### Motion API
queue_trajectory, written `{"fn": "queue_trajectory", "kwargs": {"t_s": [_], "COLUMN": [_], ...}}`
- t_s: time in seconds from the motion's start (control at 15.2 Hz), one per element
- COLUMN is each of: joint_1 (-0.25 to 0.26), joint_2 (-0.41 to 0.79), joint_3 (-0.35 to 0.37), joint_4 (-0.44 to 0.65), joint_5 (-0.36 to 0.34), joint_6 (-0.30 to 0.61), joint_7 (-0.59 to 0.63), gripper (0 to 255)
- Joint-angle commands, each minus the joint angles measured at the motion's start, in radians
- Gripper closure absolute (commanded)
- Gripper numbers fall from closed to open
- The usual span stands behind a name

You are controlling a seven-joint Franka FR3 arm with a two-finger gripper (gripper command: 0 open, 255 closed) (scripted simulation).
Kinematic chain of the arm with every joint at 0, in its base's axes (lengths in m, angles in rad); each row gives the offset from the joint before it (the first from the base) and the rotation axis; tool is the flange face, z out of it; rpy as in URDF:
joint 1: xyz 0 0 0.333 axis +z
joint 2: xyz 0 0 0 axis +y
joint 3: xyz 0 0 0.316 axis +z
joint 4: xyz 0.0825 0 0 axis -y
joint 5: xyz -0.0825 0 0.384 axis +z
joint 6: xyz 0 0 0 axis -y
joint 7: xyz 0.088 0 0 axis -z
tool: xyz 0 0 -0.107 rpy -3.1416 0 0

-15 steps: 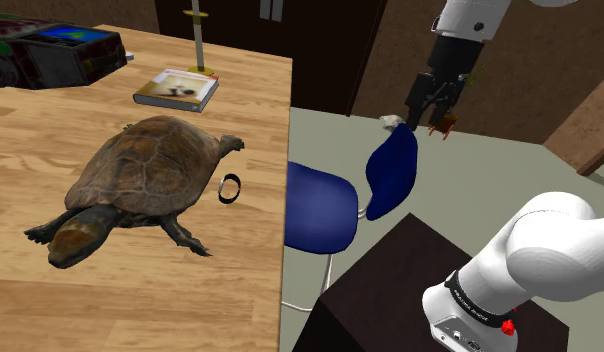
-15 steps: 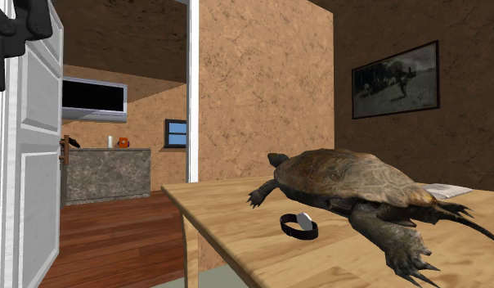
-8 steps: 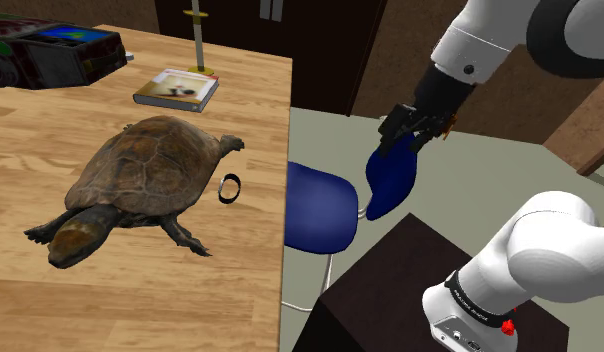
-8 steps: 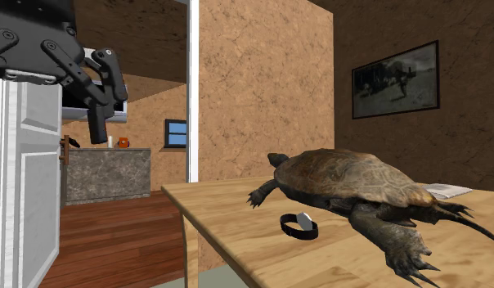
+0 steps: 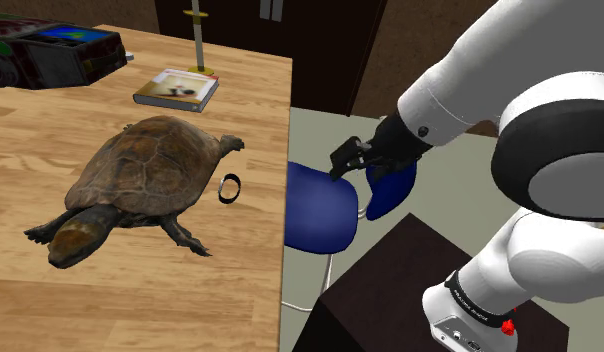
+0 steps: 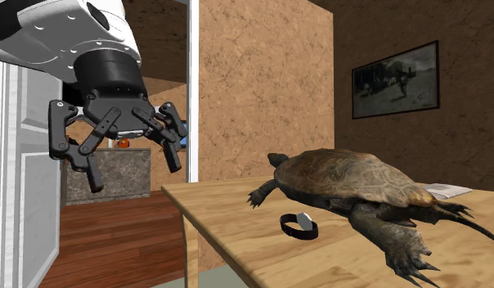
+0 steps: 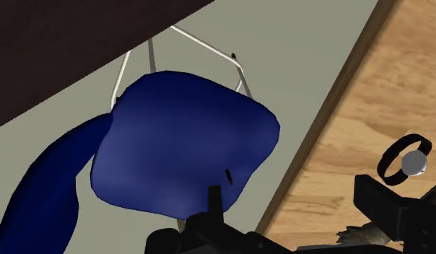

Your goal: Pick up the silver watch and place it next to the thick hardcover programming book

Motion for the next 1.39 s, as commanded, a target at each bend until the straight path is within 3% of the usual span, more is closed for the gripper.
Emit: {"fn": "queue_trajectory", "kwargs": {"t_s": [0.0, 0.13, 0.33, 0.59, 0.79, 0.92, 1.32], "joint_1": [-0.020, -0.068, -0.183, -0.394, -0.558, -0.651, -0.739], "joint_2": [0.016, 0.044, 0.074, 0.055, -0.017, -0.080, -0.061], "joint_3": [0.117, 0.238, 0.430, 0.682, 0.837, 0.909, 0.969], "joint_4": [-0.012, 0.002, 0.047, 0.152, 0.259, 0.336, 0.342], "joint_5": [0.028, 0.041, 0.043, 0.030, 0.024, 0.022, 0.037], "joint_6": [0.108, 0.200, 0.318, 0.419, 0.446, 0.443, 0.521], "joint_7": [0.102, 0.202, 0.355, 0.553, 0.687, 0.764, 0.753], "gripper": [0, 0, 0, 0, 0, 0, 0]}}
